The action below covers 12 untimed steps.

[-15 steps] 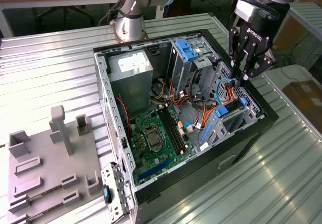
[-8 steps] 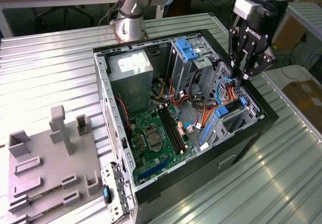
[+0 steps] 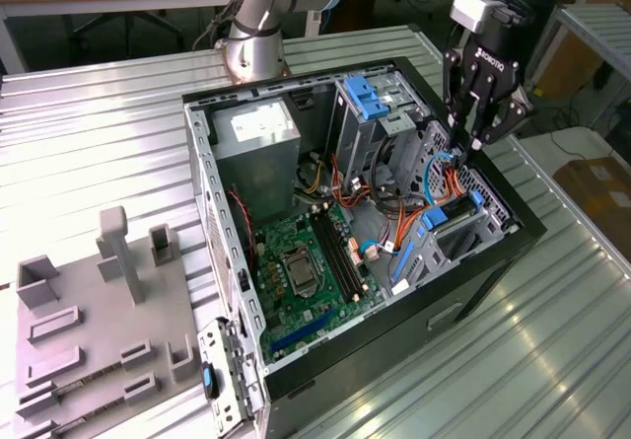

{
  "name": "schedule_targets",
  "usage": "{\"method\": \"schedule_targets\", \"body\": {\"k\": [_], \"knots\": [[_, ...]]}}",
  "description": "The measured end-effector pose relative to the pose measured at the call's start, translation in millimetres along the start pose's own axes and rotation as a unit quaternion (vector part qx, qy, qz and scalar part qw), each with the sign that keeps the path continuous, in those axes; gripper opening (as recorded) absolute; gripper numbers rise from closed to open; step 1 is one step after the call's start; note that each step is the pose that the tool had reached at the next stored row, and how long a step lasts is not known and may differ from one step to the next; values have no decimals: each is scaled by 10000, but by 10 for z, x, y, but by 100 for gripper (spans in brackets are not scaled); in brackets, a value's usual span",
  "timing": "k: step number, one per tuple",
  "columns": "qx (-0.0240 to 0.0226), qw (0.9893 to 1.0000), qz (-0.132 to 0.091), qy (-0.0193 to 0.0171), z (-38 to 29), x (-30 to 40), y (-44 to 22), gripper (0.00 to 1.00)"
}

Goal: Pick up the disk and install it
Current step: 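Insert the second disk wire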

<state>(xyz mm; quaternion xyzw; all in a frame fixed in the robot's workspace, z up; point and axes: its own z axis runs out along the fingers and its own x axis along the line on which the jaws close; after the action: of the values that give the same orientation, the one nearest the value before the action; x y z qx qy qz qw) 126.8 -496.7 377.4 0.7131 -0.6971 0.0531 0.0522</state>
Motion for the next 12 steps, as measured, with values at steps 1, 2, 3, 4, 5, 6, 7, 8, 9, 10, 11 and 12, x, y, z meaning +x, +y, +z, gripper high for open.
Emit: {"method": "schedule_targets", "body": {"k": [1,2,3,4,5,6,7,8,9,10,11,12], "knots": [[1,10000,-16,49,0,1,0,36],[3,10000,-30,79,1,1,0,36],[4,9999,-43,92,2,1,0,36],[7,9999,-64,103,5,1,0,36],[9,9999,-73,104,9,-2,0,36],[9,9999,-76,105,10,-3,1,36],[10,9999,-80,105,10,-4,2,36],[10,9999,-81,105,10,-4,2,36],[10,9999,-82,106,11,-4,2,36],[10,9999,-82,108,13,-5,2,36],[10,9999,-84,109,13,-5,3,38],[11,9999,-88,110,15,-5,5,38]]}}
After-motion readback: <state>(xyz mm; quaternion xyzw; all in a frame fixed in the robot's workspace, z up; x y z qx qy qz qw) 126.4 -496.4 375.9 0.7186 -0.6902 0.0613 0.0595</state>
